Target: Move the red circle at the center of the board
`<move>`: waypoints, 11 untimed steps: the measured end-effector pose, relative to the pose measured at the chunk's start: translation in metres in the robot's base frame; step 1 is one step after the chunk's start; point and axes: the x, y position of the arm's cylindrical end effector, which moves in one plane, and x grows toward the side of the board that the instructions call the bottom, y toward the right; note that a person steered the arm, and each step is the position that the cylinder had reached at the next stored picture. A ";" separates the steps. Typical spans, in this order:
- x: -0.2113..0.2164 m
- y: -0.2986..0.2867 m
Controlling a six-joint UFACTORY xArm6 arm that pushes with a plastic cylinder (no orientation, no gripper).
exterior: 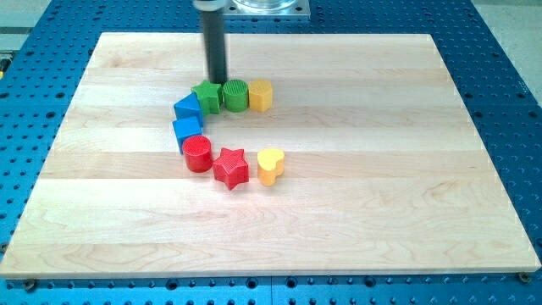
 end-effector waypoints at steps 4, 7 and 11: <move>0.057 -0.131; 0.141 -0.127; 0.148 -0.124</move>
